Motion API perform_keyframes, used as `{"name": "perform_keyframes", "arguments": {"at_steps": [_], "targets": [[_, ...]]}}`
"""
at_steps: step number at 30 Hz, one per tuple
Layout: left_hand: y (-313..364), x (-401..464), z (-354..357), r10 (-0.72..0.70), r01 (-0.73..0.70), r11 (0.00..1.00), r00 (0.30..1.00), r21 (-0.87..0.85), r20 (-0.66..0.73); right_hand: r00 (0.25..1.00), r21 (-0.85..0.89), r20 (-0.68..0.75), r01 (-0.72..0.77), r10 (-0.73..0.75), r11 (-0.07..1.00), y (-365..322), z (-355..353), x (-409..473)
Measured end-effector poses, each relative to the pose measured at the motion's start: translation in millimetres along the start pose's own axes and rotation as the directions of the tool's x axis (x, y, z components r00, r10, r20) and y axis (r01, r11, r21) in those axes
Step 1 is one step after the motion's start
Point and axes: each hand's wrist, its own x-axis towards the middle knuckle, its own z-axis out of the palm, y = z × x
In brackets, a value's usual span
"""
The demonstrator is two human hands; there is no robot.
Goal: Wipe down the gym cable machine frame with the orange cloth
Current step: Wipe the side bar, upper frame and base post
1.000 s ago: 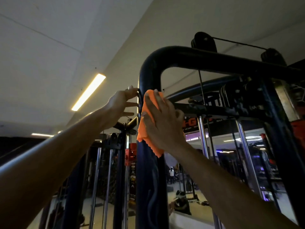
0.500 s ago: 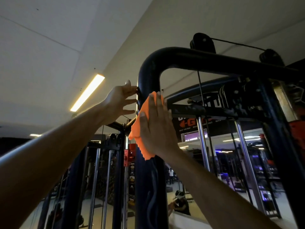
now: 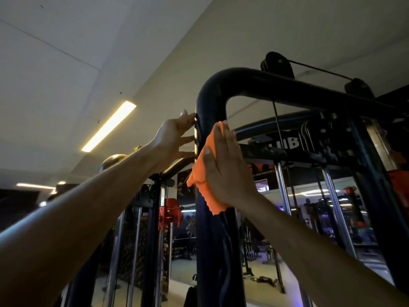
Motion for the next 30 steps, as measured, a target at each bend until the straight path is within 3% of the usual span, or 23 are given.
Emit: {"name": "perform_keyframes", "arguments": {"at_steps": [6,10,14,21,24,27,30], "targets": [[1.9,0.2,-2.9,0.002,-0.002,1.0,1.0,0.01,-0.001,1.0,-0.099,-0.021,-0.01,0.008,0.995,-16.0,-11.2,77.2],[-7.6,-11.9,0.4,0.019,-0.019,1.0,0.999,0.002,0.033,0.999,-0.078,-0.046,0.01,-0.014,0.997,-13.5,2.4,3.7],[-15.0,-36.3,7.7,-0.003,0.0,0.999,0.998,0.038,0.06,1.0,-0.071,0.021,0.022,-0.021,0.997,-8.5,13.1,-82.1],[-13.8,-55.0,13.8,-0.038,0.036,0.998,0.999,0.048,0.037,0.999,-0.019,-0.025,-0.034,0.034,0.999,-13.5,3.6,-17.6],[-21.8,-63.3,14.8,-0.04,0.038,0.997,0.999,0.072,0.028,0.998,-0.058,-0.06,-0.012,0.009,0.998,-17.9,10.7,-59.4],[-35.2,-74.8,16.3,-0.06,0.056,0.993,0.998,0.102,0.032,0.999,-0.056,0.003,-0.04,0.041,0.998,-26.3,12.9,-120.3],[-39.9,-87.6,18.5,-0.073,0.068,0.988,0.997,0.141,0.033,0.999,-0.069,0.024,-0.035,0.037,0.997,-23.8,9.4,-119.1]]}}
